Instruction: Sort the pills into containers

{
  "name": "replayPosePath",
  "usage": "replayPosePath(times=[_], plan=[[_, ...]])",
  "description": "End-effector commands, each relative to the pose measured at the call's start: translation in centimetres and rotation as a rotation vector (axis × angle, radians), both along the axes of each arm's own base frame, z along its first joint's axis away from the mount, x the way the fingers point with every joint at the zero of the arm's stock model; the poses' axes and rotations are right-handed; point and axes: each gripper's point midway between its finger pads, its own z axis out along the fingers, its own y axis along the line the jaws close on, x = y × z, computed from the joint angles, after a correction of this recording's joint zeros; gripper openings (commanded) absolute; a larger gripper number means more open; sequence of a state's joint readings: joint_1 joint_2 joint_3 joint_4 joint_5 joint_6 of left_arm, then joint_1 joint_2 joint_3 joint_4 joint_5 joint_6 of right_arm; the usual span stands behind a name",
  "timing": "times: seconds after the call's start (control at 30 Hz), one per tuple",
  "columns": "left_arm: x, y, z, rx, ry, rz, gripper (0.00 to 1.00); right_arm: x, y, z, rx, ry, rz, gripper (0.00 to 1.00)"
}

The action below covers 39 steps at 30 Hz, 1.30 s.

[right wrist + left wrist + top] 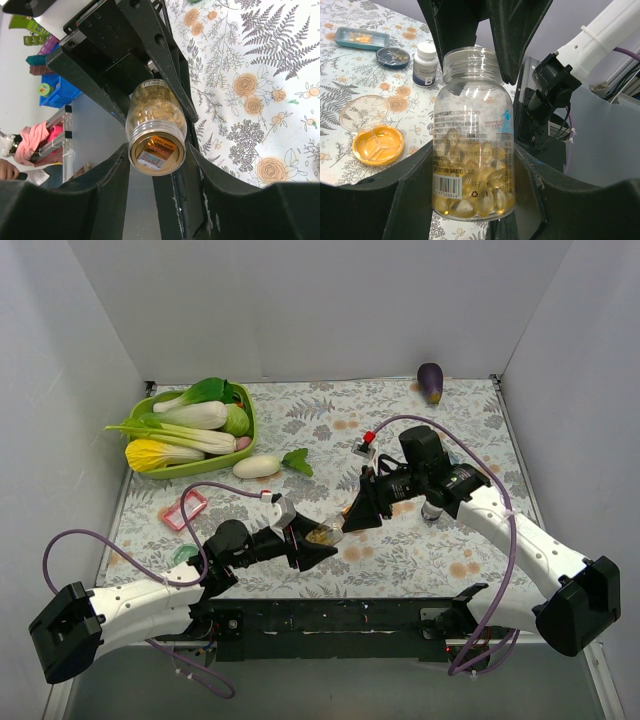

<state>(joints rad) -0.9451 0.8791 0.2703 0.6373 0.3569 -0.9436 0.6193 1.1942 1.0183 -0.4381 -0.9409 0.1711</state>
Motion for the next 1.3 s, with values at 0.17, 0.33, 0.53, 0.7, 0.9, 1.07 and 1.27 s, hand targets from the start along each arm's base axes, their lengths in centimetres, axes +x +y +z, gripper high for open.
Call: replayPosePath(times=[0.17,0.33,0.53,0.7,0.9,1.07,1.27], plan=[[-0.9,0.1,0.4,0.002,-0.017,-0.041,0.00,-1.9,0.3,2.6,0.120,-0.412,0.274,0.05],[-1.5,0.1,-0.2,0.019,-0.003,-0.076,0.00,-4.7,0.7,3.5,0.283,-0.984,0.575,0.03],[-2.1,0.0,-0.5,0.049,-0.008,-0.112,0.00,-5.6,0.6,1.6,0.328,-1.338,0.790,0.07],[-2.3,0.4,-0.8,0.054,-0.011,-0.106,0.00,-4.1,1.0,2.3,0.287,-1.390,0.711,0.53],[-1.9,1.1,-0.6,0.036,-0.019,-0.060,0.00,-5.2,1.0,4.5,0.256,-1.041,0.489,0.95],[-1.8,1.4,-0.6,0.028,-0.023,-0.043,0.00,-6.1,1.6,5.2,0.192,-0.510,0.213,0.97],[-1.5,1.4,-0.1,0.012,-0.033,-0.032,0.00,-1.7,1.3,1.9,-0.002,-0.173,-0.205,0.96]])
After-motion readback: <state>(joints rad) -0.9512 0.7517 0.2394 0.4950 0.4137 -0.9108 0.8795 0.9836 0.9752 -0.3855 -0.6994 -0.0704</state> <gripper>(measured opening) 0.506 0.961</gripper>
